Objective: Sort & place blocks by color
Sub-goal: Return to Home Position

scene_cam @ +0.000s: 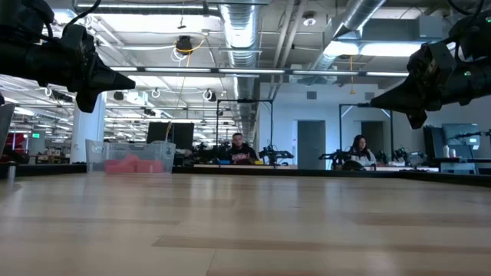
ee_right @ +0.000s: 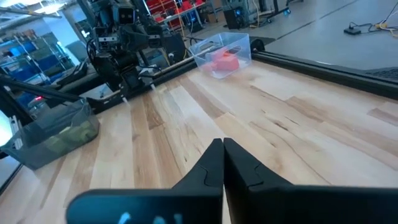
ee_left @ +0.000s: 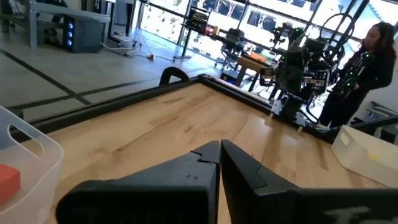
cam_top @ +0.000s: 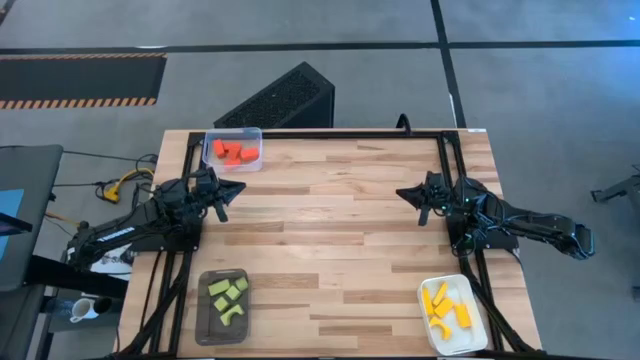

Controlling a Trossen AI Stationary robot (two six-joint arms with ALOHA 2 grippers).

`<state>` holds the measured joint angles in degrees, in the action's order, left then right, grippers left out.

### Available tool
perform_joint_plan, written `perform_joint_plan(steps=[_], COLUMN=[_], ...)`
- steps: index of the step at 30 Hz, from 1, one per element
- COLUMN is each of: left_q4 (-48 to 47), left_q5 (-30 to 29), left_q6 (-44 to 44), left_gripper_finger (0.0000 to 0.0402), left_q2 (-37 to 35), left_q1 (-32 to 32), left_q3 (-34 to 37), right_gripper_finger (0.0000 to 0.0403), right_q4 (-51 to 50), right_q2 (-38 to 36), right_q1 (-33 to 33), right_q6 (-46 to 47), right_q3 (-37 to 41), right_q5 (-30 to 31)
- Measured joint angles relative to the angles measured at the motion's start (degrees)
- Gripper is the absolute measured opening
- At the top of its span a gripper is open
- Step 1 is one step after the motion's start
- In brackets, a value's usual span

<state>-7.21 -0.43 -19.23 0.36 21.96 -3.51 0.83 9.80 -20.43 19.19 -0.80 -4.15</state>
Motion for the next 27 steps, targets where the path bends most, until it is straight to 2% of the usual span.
perform_joint_plan(steps=[8, 16, 21, 27], left_q4=[0.0, -0.1, -0.1, -0.2], left_q5=[-0.1, -0.2, -0.2, -0.2], left_q6=[0.5, 0.6, 0.6, 0.6], left_gripper_finger=[0.0, 0.0, 0.0, 0.0], left_q2=[0.0, 0.0, 0.0, 0.0], left_q1=[0.0, 0.0, 0.0, 0.0], left_q3=[0.0, 0.0, 0.0, 0.0], right_gripper_finger=[0.0049, 0.005, 0.0049, 0.0049], right_q4=[-0.2, -0.4, 0.9, 1.1], right_q2=[-0.1, -0.1, -0.1, -0.1], right_q1=[0.1, 0.1, 0.0, 0.0], right_q6=[-0.2, -0.4, -6.0, -5.6], right_q3=[0.0, 0.0, 0.2, 0.2], right_q5=[0.1, 0.2, 4.4, 4.5])
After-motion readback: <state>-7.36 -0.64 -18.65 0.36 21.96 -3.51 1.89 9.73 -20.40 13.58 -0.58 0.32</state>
